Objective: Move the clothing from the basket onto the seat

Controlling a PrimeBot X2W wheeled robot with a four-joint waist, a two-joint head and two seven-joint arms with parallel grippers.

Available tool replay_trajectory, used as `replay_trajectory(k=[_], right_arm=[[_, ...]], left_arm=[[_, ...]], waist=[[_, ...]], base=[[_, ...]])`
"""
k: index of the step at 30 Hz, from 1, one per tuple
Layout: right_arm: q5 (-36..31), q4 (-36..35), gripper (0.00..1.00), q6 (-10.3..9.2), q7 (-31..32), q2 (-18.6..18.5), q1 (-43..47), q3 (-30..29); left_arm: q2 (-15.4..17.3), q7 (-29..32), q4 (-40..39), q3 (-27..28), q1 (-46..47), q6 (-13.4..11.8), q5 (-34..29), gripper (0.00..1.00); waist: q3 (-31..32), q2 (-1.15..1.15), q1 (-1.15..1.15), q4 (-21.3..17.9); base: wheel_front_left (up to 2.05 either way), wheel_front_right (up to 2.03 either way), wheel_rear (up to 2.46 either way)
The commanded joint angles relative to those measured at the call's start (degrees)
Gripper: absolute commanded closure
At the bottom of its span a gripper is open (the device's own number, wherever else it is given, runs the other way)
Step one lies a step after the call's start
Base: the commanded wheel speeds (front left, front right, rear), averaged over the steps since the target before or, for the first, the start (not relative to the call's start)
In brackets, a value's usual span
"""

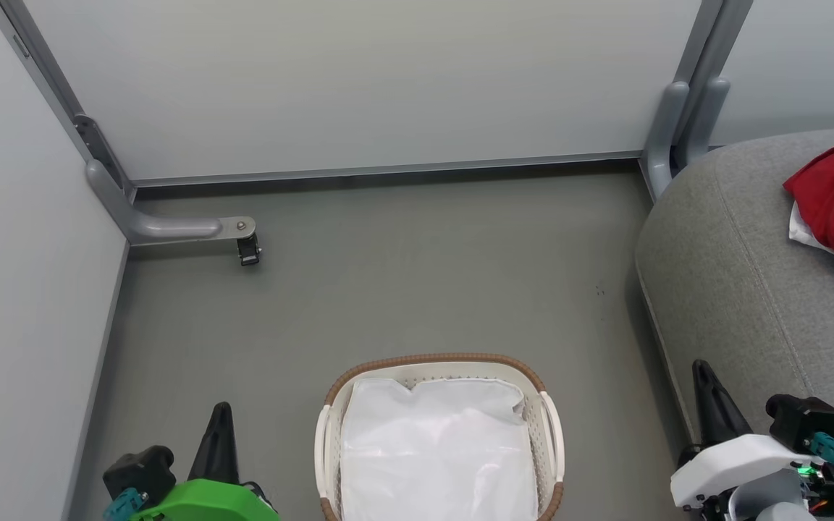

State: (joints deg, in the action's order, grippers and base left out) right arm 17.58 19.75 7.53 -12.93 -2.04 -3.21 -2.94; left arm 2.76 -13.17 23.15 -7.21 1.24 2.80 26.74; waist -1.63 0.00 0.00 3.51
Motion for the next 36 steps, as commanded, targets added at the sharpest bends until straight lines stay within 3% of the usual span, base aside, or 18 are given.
replay_trajectory(k=[1, 36], right_arm=[[2.8, -1.1, 1.0, -0.01, 0.6, -0.3, -1.0, -0.3], [34.0, -3.4, 1.0, -0.02, 8.7, -0.6, -1.9, -1.6]], left_arm=[[0.1, 0.5, -1.2, 0.7, 0.8, 0.4, 2.5, 1.0], [0.1, 8.8, -4.8, 6.5, 2.9, 2.3, 29.8, 1.0]], waist=[[0.0, 0.0, 0.0, -0.1], [0.5, 0.0, 0.0, -1.1]], base=[[0.0, 0.0, 0.0], [0.0, 0.0, 0.0]])
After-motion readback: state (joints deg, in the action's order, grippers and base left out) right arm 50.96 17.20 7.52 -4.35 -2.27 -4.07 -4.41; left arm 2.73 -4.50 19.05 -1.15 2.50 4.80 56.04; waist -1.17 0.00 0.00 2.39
